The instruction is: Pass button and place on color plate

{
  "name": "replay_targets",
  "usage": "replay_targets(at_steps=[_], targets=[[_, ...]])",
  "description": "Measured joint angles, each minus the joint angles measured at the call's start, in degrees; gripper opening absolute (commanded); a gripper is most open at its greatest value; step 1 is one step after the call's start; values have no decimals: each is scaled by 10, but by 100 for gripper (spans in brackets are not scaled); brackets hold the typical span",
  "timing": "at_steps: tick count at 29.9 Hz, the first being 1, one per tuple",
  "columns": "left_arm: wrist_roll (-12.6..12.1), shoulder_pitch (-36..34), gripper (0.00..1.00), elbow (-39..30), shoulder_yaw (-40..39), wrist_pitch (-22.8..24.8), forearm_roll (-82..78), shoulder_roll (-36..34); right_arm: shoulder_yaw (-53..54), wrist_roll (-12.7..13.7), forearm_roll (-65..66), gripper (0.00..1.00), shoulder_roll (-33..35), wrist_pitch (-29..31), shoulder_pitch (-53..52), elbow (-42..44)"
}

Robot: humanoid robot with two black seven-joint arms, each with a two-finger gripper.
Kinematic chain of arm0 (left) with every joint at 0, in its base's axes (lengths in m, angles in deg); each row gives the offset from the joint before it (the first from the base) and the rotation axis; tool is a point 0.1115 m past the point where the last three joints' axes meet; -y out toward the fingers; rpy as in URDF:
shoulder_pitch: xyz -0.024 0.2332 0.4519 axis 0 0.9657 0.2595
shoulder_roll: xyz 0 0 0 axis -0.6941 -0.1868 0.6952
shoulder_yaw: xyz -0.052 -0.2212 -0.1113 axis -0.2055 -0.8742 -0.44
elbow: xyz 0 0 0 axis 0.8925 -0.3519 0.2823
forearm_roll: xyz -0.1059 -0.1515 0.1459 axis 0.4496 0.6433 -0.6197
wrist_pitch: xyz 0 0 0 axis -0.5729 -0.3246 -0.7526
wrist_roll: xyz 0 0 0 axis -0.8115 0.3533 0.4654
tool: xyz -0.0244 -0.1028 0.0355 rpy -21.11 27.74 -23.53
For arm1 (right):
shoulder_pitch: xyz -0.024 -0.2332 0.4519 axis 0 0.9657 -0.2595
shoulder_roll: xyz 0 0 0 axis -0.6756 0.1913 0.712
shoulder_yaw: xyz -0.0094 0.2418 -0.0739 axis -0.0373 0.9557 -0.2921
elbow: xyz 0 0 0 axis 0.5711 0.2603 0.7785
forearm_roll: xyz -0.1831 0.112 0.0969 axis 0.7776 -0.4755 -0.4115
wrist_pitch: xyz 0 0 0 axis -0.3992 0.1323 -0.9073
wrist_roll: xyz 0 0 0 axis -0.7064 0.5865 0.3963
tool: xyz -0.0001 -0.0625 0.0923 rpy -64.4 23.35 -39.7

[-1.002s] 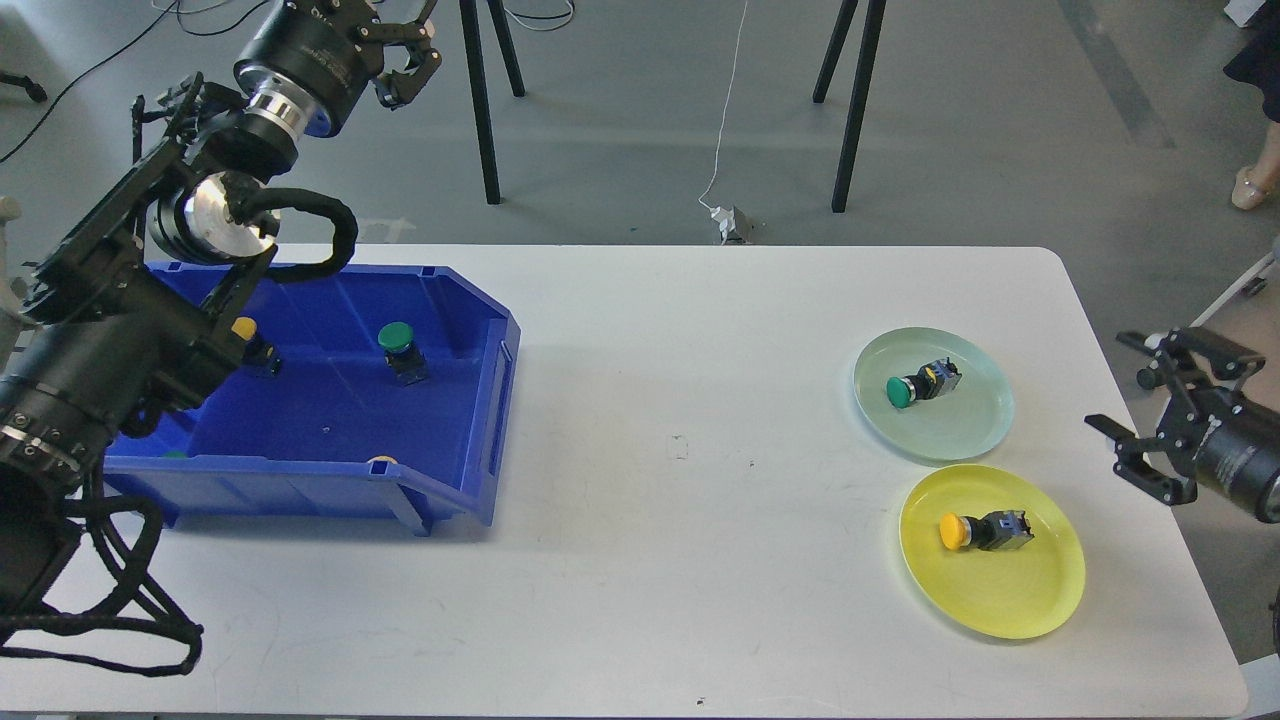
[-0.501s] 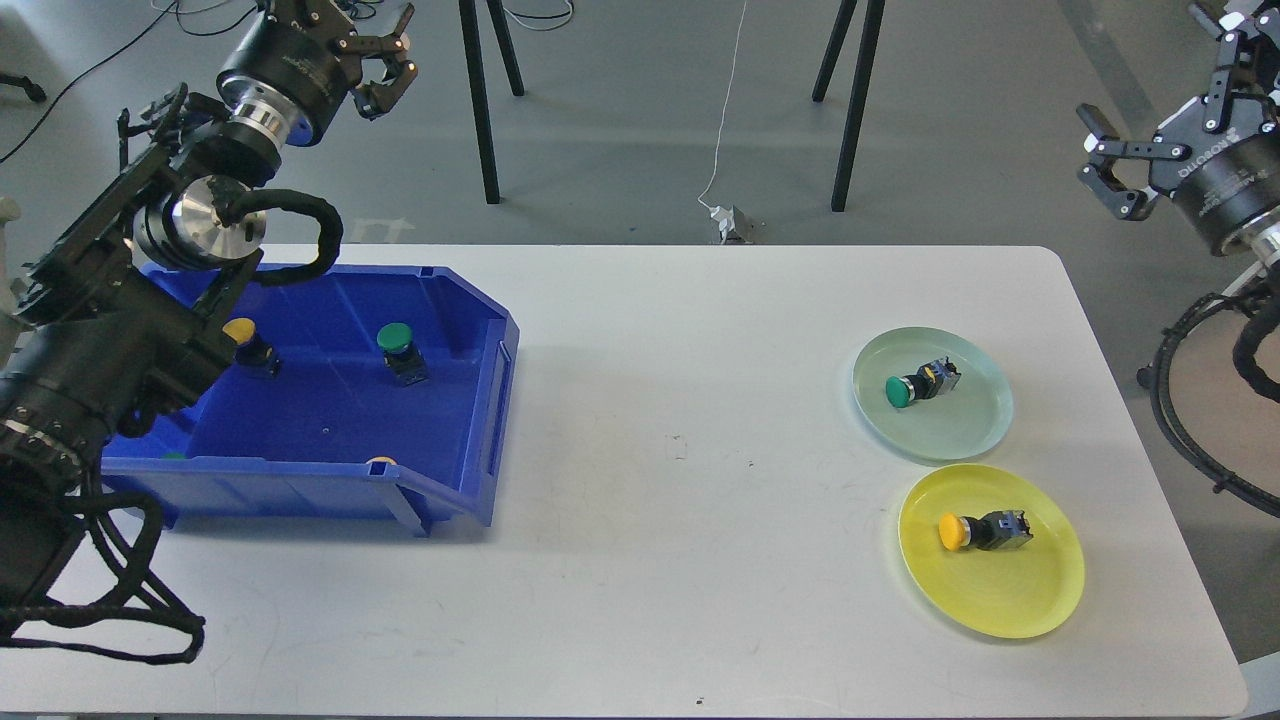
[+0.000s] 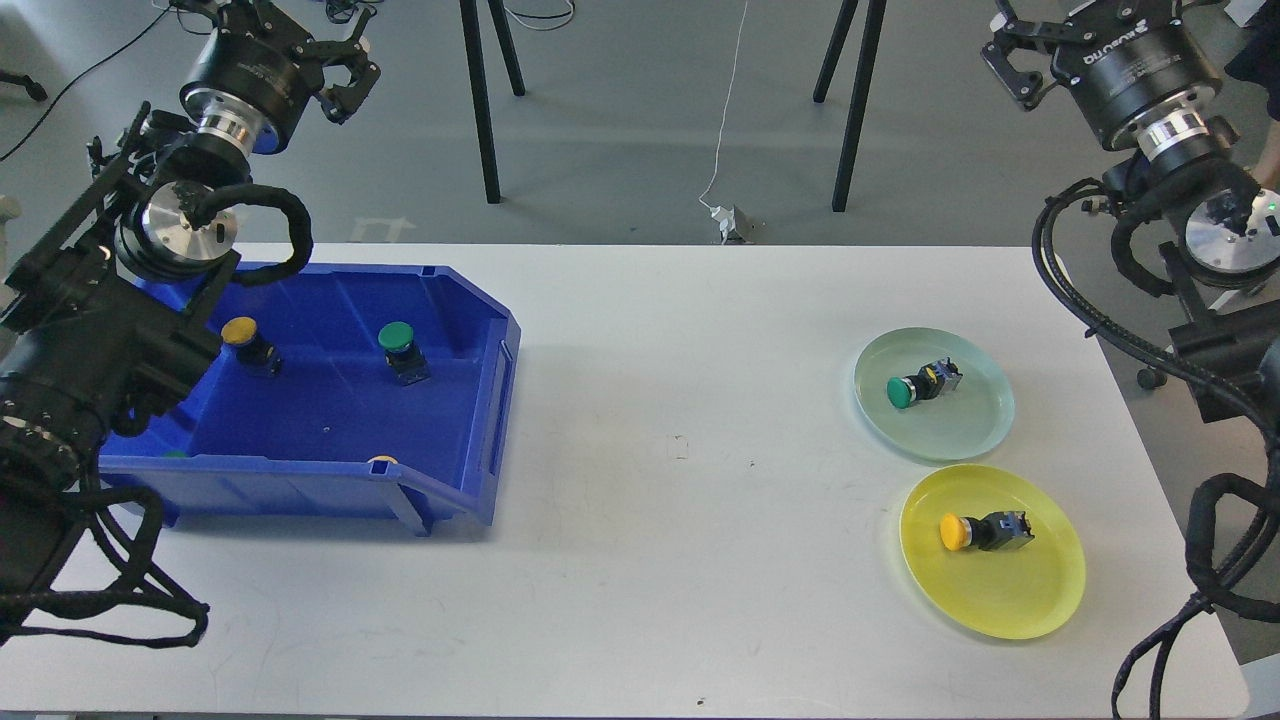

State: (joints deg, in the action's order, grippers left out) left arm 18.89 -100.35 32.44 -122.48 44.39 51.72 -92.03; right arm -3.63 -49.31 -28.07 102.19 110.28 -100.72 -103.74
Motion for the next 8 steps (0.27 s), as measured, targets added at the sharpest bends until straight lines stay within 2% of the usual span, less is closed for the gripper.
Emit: replay_targets(at_steps=[8], targets=[[1,-3,100,0,-3,2,3,1,0,-3,-3,99,-13,1,-7,13]])
